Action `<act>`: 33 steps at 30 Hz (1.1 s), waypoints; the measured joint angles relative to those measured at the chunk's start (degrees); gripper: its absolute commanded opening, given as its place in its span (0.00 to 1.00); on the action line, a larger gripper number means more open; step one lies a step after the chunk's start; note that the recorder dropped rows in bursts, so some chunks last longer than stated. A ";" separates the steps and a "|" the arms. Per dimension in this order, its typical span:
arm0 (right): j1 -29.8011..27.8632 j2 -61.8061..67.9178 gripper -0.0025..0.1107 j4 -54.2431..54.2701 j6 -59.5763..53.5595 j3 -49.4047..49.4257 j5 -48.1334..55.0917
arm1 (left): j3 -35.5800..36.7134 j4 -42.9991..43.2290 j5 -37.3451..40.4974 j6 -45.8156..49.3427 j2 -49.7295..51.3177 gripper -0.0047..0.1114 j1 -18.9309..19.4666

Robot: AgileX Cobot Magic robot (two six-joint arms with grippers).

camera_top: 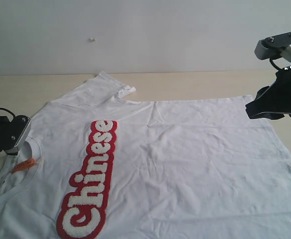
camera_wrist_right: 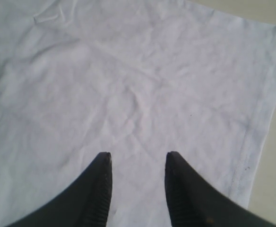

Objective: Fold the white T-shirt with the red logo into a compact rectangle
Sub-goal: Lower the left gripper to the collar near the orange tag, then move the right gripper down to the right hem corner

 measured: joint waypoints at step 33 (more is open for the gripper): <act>0.00 0.00 0.36 0.03 0.00 0.00 0.00 | -0.40 -0.41 0.19 0.51 1.80 0.94 0.00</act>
